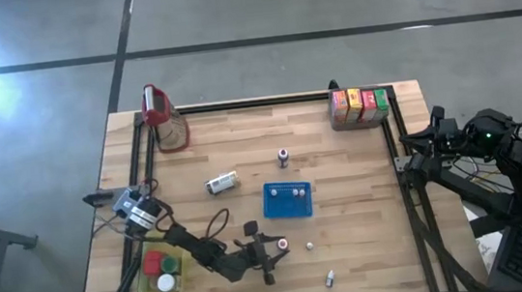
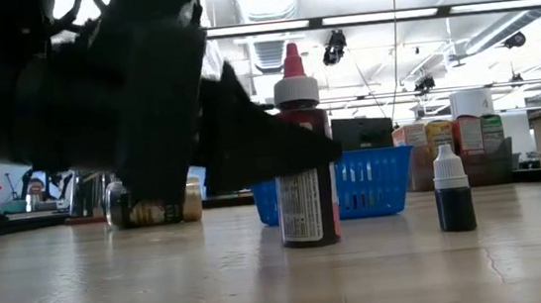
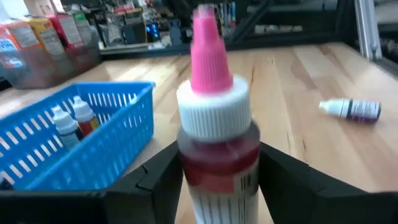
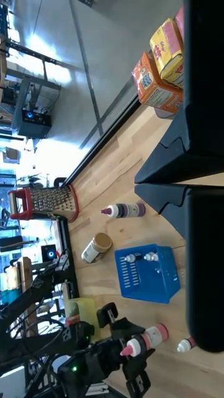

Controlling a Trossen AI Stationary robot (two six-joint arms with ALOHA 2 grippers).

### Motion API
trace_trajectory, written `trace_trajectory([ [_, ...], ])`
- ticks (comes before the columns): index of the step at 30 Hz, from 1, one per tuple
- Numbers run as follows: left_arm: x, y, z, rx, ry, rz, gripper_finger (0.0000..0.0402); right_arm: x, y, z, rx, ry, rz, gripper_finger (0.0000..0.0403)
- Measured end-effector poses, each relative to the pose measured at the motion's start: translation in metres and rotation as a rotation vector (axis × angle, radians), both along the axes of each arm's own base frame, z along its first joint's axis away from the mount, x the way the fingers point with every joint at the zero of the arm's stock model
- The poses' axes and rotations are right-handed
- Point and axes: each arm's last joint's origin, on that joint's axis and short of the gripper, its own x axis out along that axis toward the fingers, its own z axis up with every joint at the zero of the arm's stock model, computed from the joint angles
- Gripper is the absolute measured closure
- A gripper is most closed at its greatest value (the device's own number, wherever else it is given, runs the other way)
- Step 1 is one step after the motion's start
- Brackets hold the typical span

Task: Pick & Place Kitchen Items
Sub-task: Move the large pink food coloring bottle to the bottom middle of the table, then put the small blue food coloring bottle into the blue bin

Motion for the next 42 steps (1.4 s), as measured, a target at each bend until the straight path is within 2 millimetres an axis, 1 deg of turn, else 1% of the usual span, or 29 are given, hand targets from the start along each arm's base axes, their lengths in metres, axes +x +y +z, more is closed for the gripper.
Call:
trace_trajectory([
  [3,0.0,0.0,-0.001,0.008,0.011,-0.003,0.0189,0.0,0.0,0.0,0.0,0.0,0.0,0.0394],
  [7,0.0,0.0,0.006,0.028,0.002,-0.005,0.0167,0.0,0.0,0.0,0.0,0.0,0.0,0.0394],
  [10,-0.001,0.0,0.015,0.082,0.001,-0.014,0.0162,0.0,0.0,0.0,0.0,0.0,0.0,0.0394],
  [14,-0.003,0.0,0.036,0.14,0.026,-0.027,0.0162,0.0,0.0,0.0,0.0,0.0,0.0,0.0394],
  [17,-0.008,0.003,0.055,0.151,0.067,-0.032,0.0163,0.0,0.0,0.0,0.0,0.0,0.0,0.0394],
  [23,-0.024,0.014,0.106,0.127,0.11,-0.048,0.0162,0.0,0.0,0.0,0.0,0.0,0.0,0.0394],
  [26,-0.036,0.028,0.128,0.07,0.156,-0.018,0.0165,0.0,0.0,0.0,0.0,0.0,-0.001,0.0394],
  [28,-0.045,0.044,0.138,0.013,0.218,0.036,0.0165,0.0,0.0,0.0,0.0,0.0,0.0,0.0394],
  [32,-0.068,0.079,0.148,-0.11,0.386,0.128,0.0165,0.0,0.0,0.0,0.0,0.0,0.0,0.0394],
  [36,-0.087,0.105,0.156,-0.156,0.496,0.218,0.0165,0.0,0.0,0.0,0.0,0.0,0.0,0.0394],
  [39,-0.097,0.12,0.159,-0.187,0.556,0.268,0.0166,0.0,0.0,0.0,0.0,0.0,0.0,0.0394],
  [42,-0.101,0.128,0.159,-0.22,0.612,0.278,0.0166,0.0,0.0,0.0,0.0,0.0,-0.001,0.0394],
])
